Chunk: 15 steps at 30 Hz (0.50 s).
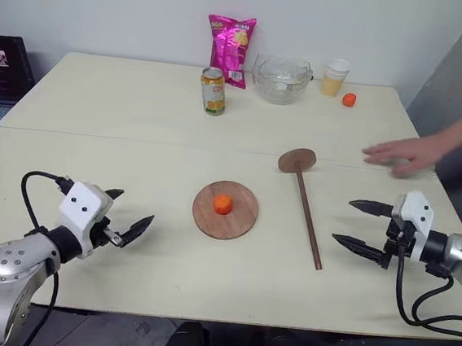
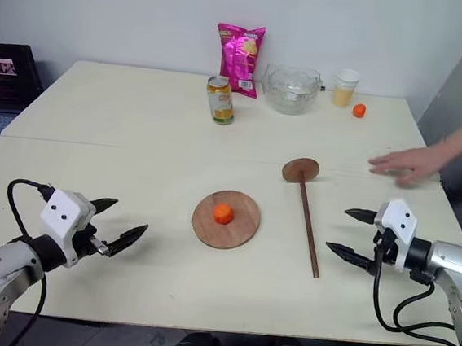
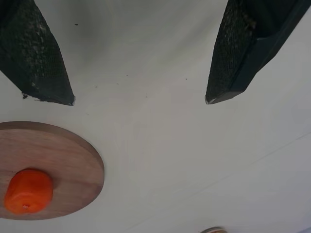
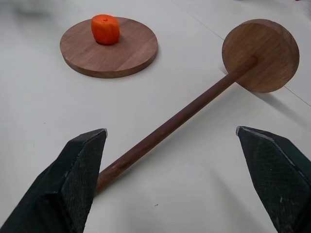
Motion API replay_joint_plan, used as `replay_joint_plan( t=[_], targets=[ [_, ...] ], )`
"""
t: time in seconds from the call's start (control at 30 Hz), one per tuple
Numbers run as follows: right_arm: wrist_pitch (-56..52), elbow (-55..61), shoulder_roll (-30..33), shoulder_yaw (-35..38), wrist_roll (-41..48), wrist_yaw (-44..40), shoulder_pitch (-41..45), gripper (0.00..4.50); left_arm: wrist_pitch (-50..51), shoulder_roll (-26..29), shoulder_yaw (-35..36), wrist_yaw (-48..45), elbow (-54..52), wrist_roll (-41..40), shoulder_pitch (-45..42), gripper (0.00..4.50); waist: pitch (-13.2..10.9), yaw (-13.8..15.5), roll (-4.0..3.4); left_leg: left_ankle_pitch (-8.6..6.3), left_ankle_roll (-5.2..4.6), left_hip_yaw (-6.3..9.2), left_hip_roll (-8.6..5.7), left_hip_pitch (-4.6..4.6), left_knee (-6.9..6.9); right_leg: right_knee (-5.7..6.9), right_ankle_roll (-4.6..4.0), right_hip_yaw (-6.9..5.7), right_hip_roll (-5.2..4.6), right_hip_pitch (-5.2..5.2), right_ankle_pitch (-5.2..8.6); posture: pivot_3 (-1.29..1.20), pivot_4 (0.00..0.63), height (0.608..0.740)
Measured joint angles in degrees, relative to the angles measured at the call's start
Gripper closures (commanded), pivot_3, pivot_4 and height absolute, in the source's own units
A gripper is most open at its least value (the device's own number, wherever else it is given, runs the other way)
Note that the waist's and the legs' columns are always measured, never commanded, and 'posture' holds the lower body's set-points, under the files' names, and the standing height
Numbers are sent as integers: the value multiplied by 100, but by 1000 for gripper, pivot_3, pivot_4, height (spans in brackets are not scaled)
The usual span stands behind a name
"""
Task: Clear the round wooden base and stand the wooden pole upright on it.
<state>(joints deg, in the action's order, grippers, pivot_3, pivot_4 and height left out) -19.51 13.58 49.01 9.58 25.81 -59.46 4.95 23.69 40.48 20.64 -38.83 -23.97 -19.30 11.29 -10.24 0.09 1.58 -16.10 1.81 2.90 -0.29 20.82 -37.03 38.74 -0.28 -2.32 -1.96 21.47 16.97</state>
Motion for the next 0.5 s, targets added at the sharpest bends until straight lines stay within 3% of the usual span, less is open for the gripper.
replay_joint_plan(
  t=[0.5],
  targets=[
    [-109, 207, -33, 4, 10, 212, -159, 13, -211, 234, 25, -598, 243, -278, -110, 0, -1, 0, 0, 0, 0, 0, 0, 0, 0, -1, 0, 0, -1, 1, 0, 0, 150, 740]
  ],
)
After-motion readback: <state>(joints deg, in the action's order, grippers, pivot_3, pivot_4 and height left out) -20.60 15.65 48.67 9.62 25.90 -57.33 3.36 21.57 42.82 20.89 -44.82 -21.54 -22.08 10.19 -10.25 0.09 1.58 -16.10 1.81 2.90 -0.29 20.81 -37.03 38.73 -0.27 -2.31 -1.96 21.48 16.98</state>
